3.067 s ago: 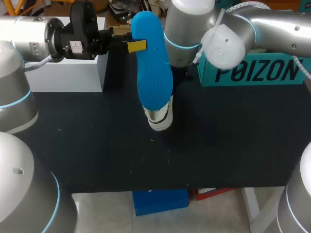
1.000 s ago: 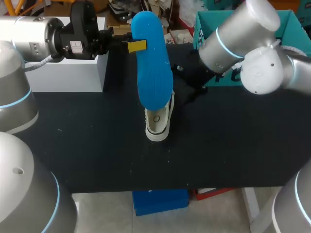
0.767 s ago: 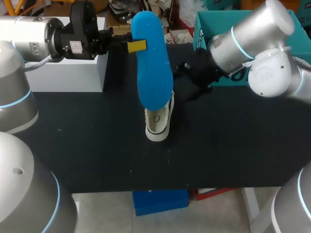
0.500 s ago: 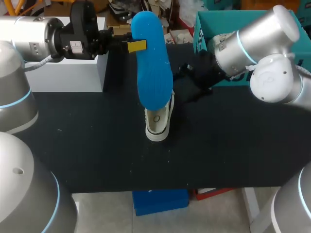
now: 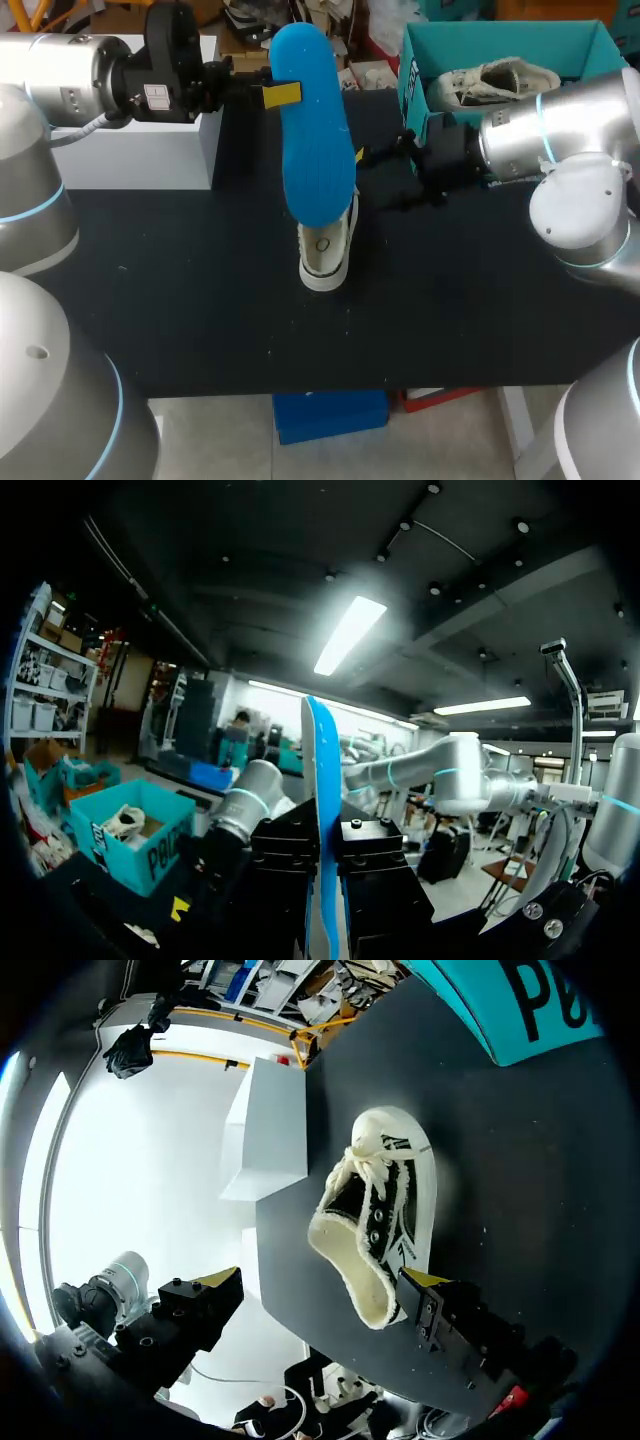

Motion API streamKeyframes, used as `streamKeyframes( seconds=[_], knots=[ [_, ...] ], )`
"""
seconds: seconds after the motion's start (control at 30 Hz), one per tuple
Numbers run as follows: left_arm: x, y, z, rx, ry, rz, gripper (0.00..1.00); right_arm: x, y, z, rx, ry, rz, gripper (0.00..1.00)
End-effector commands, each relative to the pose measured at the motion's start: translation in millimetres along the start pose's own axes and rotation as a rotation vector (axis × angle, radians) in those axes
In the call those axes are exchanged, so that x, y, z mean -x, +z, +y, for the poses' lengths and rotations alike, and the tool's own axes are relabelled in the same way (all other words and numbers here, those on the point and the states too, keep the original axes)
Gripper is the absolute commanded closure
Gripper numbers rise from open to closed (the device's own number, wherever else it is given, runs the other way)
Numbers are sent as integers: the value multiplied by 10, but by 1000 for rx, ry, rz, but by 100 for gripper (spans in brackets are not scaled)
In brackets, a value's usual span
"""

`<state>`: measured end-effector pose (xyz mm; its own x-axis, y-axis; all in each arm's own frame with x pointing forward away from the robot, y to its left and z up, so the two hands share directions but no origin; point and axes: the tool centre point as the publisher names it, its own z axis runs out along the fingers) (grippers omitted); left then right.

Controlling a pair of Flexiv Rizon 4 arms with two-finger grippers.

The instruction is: Take the shoe out of the shoebox, open the shoe tongue, remove and reinsert the insole, then place the shoe into the shoebox

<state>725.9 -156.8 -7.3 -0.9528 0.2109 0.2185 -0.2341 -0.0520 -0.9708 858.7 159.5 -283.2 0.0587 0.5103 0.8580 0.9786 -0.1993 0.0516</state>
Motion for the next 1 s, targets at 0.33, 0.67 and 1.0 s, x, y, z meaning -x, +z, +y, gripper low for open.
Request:
streamKeyframes(
  seconds=[0.33,0.67,1.0],
  knots=[
    [-1,13,12,-1,1,-3,100,-90,-158,9,41,-70,256,0],
    [-1,13,12,-1,1,-3,100,-240,-221,42,50,-88,355,0],
    [-1,13,12,-1,1,-3,100,-314,-216,-16,45,-122,475,0]
  ],
)
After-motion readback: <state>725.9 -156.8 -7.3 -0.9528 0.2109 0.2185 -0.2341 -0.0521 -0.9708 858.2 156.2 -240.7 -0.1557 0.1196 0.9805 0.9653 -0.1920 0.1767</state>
